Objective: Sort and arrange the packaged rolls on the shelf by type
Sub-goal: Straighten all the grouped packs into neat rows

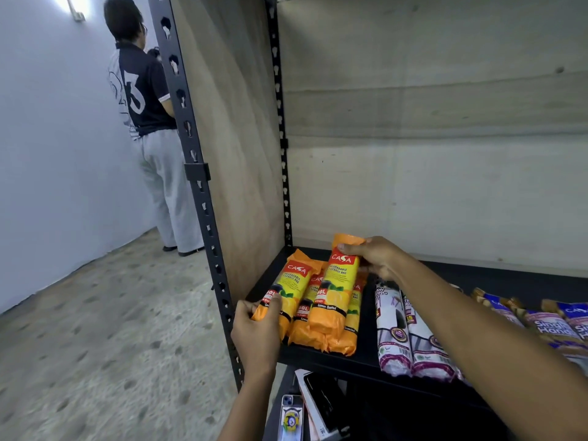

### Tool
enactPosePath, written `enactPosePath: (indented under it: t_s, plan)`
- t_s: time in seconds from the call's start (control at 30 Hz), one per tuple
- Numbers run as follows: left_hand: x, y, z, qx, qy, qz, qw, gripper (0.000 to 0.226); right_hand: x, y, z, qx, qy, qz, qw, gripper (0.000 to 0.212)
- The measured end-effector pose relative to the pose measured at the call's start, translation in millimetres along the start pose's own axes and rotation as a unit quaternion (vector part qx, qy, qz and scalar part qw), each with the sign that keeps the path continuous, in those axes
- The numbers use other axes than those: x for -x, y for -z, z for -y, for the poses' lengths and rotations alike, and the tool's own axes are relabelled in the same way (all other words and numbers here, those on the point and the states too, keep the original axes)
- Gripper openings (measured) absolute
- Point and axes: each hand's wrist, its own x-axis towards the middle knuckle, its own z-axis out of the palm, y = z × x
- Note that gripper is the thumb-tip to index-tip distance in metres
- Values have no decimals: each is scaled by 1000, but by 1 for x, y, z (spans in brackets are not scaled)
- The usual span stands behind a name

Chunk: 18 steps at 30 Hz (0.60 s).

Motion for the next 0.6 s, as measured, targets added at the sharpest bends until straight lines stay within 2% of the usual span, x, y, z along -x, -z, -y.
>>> enactPosePath:
  t_s: [0.1, 0.2, 0.3, 0.4, 0.5, 0.6]
  plan:
    - [3, -6, 0, -18, -7, -2, 1000, 48, 1, -13, -2, 53, 4, -2, 999, 47]
    - [1, -12, 3, -49, -27, 3, 998, 50, -1, -24, -10, 178, 33, -24, 983, 39]
    - [0, -19, 5, -99, -42, -7, 994, 44, -2, -32, -17, 292, 109, -69, 948, 54]
    - [6, -18, 1, -136, -80, -10, 987, 26, 3, -38, -22, 358, 151, -99, 916, 72]
    - [4, -14, 0, -172, -117, 30, 978, 17, 9, -39, -25, 374, 149, -102, 910, 80]
    - [-3, -5, 2, -249, -176, 75, 949, 31, 24, -35, -27, 359, 122, -115, 918, 77]
